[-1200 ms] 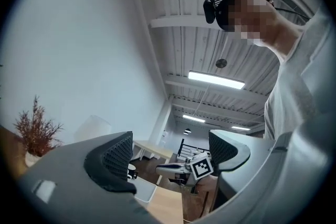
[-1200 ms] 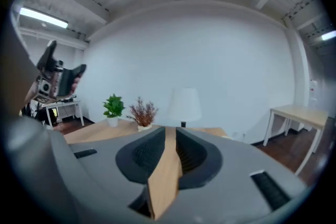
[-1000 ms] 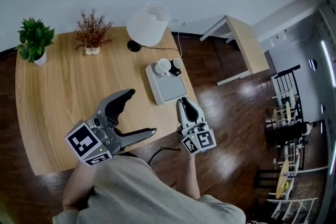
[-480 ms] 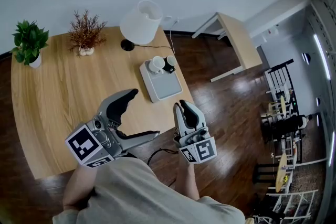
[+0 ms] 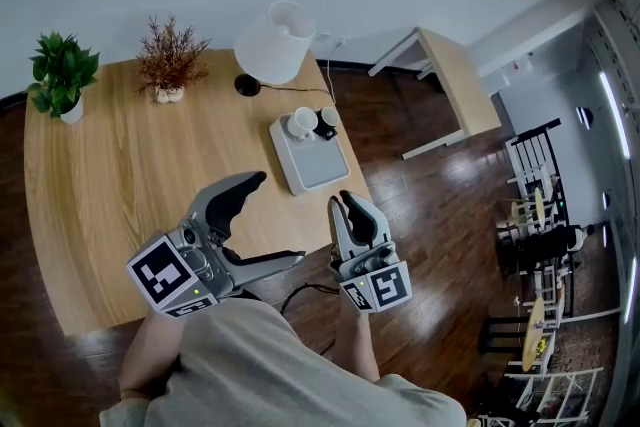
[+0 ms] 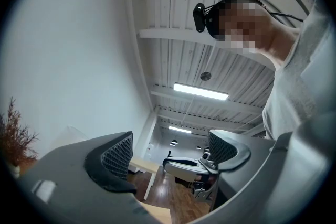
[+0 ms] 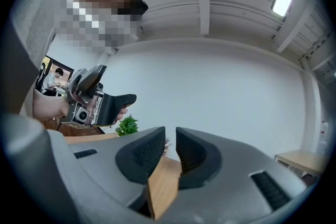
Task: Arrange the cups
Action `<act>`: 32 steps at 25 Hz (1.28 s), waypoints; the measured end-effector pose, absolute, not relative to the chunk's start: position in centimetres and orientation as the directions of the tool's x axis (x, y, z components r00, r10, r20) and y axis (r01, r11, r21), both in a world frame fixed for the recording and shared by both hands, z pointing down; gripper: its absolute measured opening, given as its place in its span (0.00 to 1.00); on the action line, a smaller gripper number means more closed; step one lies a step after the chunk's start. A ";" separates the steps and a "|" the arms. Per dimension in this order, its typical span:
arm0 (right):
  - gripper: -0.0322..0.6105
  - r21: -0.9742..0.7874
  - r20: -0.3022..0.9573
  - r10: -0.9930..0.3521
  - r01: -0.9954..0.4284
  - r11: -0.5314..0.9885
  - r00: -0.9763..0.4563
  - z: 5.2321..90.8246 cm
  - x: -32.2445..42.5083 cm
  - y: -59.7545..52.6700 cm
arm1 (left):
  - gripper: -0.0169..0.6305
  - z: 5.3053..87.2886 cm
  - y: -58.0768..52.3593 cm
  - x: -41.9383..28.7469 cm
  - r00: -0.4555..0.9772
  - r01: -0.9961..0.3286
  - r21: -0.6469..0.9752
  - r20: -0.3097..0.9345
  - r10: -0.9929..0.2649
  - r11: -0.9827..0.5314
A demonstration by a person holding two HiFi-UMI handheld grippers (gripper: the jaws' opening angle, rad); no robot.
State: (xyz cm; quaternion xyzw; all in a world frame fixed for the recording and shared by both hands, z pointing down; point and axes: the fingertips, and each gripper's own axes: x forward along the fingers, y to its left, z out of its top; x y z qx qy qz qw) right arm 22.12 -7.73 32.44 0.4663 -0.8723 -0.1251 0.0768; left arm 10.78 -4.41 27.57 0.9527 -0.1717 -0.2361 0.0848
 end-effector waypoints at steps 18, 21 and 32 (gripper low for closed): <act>0.14 0.330 0.010 -0.849 -0.800 0.501 -0.528 31.6 23.2 -7.3 | 0.71 27.5 -3.8 11.6 0.835 -0.270 0.239 -0.424 -0.350 -0.933; 0.14 0.332 0.013 -0.851 -0.801 0.499 -0.525 31.6 23.4 -7.1 | 0.71 27.5 -3.6 11.7 0.836 -0.269 0.234 -0.425 -0.347 -0.934; 0.14 0.323 0.031 -0.859 -0.808 0.492 -0.511 32.4 23.7 -7.1 | 0.71 27.8 -3.5 11.3 0.835 -0.278 0.239 -0.419 -0.357 -0.931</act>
